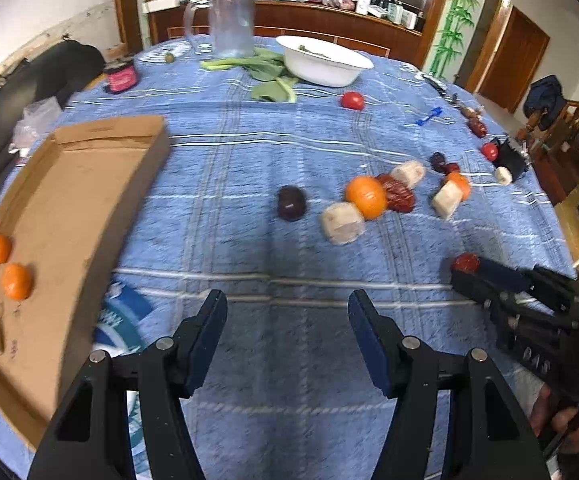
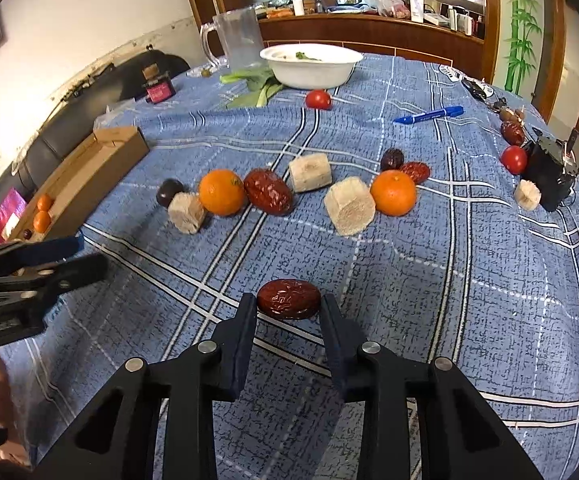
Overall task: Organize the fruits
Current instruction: 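Grasp a white cube with the left gripper while the right gripper grasps a red date, then carry the white cube and red date toward the cardboard tray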
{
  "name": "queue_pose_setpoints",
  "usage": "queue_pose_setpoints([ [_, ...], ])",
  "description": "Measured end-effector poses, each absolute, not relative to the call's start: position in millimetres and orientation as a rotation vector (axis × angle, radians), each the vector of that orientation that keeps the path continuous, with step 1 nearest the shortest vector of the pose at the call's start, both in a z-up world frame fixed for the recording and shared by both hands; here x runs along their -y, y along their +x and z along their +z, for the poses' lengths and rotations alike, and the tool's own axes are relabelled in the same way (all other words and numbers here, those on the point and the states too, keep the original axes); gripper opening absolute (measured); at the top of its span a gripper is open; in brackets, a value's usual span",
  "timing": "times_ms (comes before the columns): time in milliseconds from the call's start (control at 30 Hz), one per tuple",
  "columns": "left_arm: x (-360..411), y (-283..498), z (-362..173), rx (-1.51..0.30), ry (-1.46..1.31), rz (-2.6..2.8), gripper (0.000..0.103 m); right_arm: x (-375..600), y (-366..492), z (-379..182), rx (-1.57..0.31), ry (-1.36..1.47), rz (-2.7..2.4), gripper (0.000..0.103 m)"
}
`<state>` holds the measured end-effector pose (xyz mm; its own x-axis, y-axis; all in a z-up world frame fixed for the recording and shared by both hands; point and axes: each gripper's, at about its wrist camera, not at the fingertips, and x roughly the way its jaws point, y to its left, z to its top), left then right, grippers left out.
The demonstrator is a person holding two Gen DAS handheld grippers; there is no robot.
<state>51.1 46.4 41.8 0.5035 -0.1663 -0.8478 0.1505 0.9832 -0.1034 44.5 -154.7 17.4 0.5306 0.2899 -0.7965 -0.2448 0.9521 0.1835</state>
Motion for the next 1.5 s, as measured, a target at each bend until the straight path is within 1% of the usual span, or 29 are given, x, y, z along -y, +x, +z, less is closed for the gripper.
queue_pose_setpoints([
  [400, -7.3, 102.1, 22.9, -1.039, -0.063, -0.236, 0.061, 160.4, 41.0, 15.5, -0.972, 0.059, 0.327, 0.035],
  [433, -6.7, 104.3, 20.6, -1.040, -0.064, -0.241, 0.054, 161.6, 41.4, 15.0, -0.975, 0.068, 0.328, 0.035],
  [467, -5.4, 106.1, 16.6, -1.048, -0.066, -0.245, 0.030, 162.9, 41.8, 14.6, -0.979, 0.075, 0.326, 0.035],
  [500, -5.8, 106.7, 13.3, -1.049, -0.068, -0.246, 0.029, 164.0, 42.1, 14.3, -0.981, 0.080, 0.322, 0.035],
  [733, -21.9, 94.0, 21.5, -1.021, -0.117, -0.273, 0.029, 165.2, 38.3, 16.5, -0.968, 0.077, 0.317, 0.035],
  [933, -41.8, 57.4, 35.4, -1.004, -0.131, -0.245, 0.029, 158.7, 31.4, 25.2, -0.945, 0.060, 0.343, 0.035],
  [1233, -87.5, -2.7, 55.1, -0.960, -0.188, -0.151, 0.030, 121.6, 18.6, 41.0, -0.900, -0.023, 0.434, 0.035],
  [1500, -138.2, -29.3, 67.3, -0.920, -0.219, -0.100, 0.030, 74.0, 16.8, 44.2, -0.903, -0.059, 0.484, 0.035],
])
